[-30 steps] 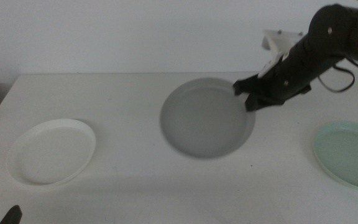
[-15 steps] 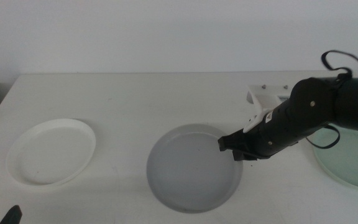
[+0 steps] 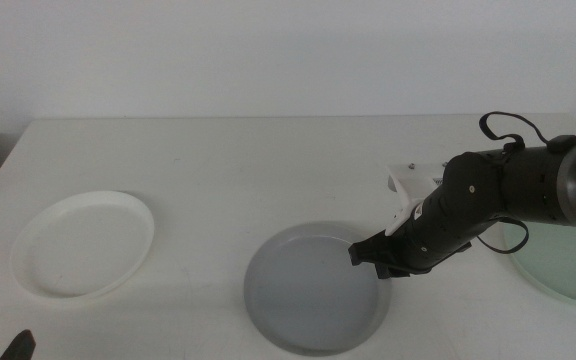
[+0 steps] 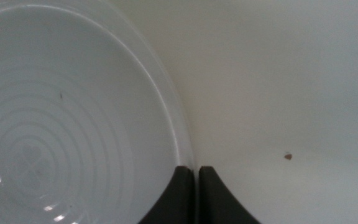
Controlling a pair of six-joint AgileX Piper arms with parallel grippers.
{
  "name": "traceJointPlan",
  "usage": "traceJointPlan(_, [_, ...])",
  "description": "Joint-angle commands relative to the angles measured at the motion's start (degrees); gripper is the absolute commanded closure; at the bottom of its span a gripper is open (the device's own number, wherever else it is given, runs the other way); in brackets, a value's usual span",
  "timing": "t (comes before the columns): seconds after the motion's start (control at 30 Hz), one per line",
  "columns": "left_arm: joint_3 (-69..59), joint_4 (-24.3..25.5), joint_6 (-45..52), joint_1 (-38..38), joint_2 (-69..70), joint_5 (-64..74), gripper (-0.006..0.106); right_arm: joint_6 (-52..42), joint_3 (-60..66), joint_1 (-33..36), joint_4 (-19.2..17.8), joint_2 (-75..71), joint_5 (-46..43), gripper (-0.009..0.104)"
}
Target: Stack the three bowls on top of each other.
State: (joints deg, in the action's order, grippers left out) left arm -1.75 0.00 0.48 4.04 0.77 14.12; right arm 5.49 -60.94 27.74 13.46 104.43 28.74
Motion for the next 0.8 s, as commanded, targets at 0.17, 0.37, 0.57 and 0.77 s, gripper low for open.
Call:
traceJointPlan(0.17, [0.3,0.0,-0.8,0.0,0.8,-4.4,-0.004,-0.3,-1.3,-0.1,-1.4,-2.6,-1.6,0.065])
traceJointPlan(0.37, [0.3,0.0,-0.8,0.0,0.8,-4.4,-0.004,-0.3,-5.4,-2.6,-1.9,-9.4,5.7,0.036])
traceJointPlan(0.57, [0.3,0.0,-0.8,0.0,0.8,-4.4,-0.004,-1.2,-16.6,-10.3,-7.4,-17.8,24.5,0.033])
traceJointPlan(0.77, [0.3,0.0,-0.8,0.0,0.8,-4.4,-0.004,-3.7,-20.0,-23.4,-10.5,-21.9,30.2,0.036])
